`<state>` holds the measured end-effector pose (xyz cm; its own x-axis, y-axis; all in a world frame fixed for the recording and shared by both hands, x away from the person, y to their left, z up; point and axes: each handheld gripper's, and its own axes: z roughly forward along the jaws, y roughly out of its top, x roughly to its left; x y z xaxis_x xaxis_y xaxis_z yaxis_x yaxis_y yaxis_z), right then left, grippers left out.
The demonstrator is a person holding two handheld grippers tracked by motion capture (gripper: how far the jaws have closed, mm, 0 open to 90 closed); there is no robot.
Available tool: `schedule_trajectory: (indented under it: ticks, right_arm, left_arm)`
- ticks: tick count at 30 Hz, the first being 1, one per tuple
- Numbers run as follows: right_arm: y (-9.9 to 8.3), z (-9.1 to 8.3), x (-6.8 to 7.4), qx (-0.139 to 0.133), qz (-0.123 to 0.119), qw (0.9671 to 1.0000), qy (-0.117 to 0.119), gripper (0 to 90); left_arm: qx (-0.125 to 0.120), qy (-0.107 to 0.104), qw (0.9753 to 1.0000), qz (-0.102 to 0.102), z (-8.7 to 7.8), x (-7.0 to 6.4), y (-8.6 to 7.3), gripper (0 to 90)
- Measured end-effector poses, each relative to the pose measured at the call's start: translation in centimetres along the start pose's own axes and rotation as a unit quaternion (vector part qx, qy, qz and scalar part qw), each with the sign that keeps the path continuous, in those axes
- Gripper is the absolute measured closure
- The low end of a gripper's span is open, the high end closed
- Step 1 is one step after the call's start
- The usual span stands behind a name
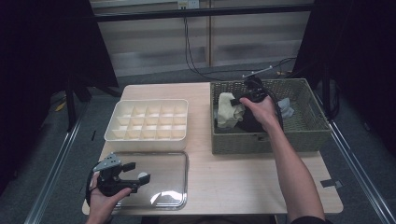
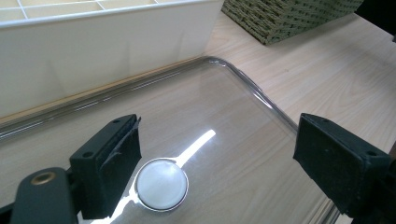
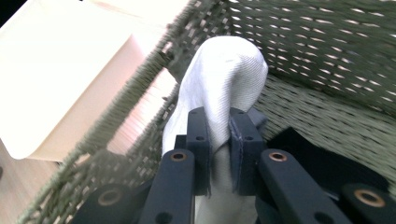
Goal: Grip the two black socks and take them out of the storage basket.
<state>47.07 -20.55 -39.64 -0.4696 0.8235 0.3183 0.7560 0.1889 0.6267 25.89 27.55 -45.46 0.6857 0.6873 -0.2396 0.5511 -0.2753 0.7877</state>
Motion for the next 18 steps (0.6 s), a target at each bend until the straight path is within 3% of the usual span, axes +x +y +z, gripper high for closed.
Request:
schedule_trajectory:
  ticks: [3, 5, 12, 18]
  right_arm:
    - [0.4, 0.8, 0.4, -0.009, 0.005, 0.9998, 0.016, 80.8]
    - [0.5, 1.9, 0.8, 0.000, 0.002, 0.9998, 0.020, 80.8]
    - [0.2, 4.6, 1.2, 0.038, -0.002, 0.9992, 0.010, 80.8]
    - [-0.2, 5.8, 0.2, 0.072, 0.012, 0.9973, -0.006, 80.4]
  left_arm:
    - [0.000, 0.000, 1.0000, 0.001, 0.0, 0.0, 0.0, 14.3]
    - [0.000, 0.000, 1.0000, 0.001, 0.0, 0.0, 0.0, 14.3]
    - [0.000, -0.002, 1.0000, 0.001, 0.1, -0.1, 0.0, 14.3]
    - [0.002, -0.002, 1.0000, 0.006, 0.1, -0.2, 0.0, 14.3]
